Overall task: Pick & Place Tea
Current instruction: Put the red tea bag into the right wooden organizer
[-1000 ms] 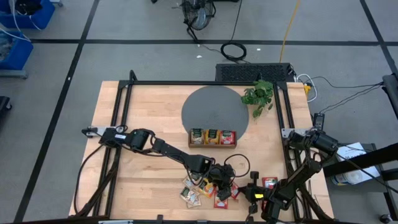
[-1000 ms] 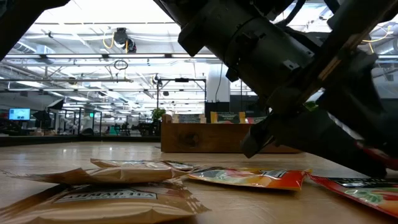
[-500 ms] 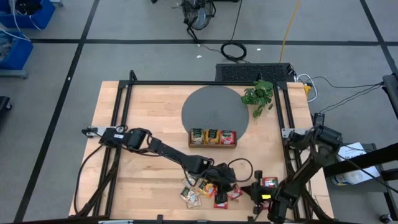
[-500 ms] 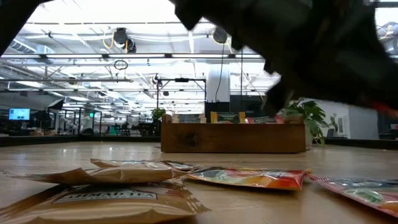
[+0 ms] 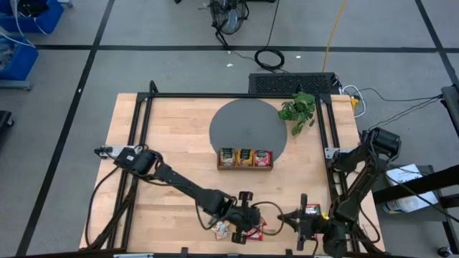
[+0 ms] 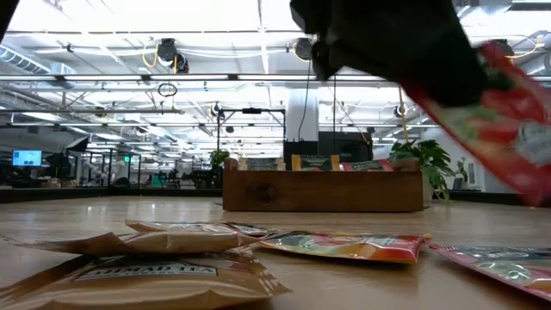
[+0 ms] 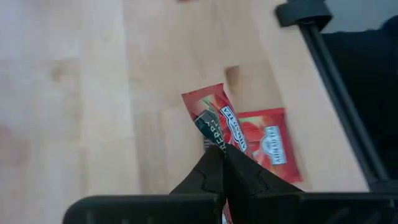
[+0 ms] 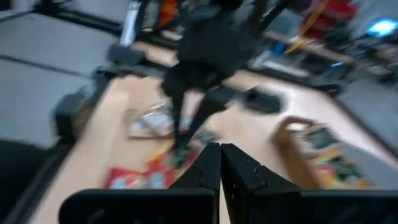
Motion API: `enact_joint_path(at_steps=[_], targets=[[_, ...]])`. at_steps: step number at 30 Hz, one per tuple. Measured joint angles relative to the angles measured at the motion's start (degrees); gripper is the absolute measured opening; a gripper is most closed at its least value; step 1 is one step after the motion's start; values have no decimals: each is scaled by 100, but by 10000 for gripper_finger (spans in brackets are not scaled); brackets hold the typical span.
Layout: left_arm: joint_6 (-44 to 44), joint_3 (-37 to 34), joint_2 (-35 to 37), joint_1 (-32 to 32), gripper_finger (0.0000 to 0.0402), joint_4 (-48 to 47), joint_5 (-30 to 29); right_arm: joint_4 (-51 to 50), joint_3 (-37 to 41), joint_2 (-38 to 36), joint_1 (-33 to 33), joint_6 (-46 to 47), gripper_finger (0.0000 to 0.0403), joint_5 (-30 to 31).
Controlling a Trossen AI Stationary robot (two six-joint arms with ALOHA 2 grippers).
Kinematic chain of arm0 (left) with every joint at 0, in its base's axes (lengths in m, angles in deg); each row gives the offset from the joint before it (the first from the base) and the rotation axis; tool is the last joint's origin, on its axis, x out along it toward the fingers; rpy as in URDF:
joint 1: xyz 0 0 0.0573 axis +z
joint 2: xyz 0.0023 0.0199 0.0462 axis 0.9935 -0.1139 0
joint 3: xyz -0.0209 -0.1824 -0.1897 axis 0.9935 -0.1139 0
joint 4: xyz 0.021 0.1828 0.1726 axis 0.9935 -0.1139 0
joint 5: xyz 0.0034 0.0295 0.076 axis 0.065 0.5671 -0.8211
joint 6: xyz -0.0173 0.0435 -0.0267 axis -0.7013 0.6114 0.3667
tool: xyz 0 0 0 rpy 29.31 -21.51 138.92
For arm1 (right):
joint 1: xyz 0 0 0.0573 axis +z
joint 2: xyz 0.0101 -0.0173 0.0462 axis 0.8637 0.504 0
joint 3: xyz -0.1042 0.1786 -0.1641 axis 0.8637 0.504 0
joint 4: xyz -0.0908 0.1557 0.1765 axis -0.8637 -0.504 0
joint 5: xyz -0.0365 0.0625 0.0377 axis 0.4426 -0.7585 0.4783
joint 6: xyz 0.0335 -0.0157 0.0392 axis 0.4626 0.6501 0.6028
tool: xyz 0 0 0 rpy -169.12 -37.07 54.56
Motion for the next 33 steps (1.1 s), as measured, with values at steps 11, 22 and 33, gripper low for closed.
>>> enact_joint_path(at_steps=[11, 22, 33], targets=[[107, 0, 19, -210, 4, -39, -1258, 57, 22, 424, -868, 631, 50, -1905], [231, 0, 19, -285, 3, -51, -1397, 65, 29, 424, -1290, 642, 172, -1898], [246, 0, 19, -315, 5, 104, -1498, 448, 29, 518, -1884, 555, 180, -3306]])
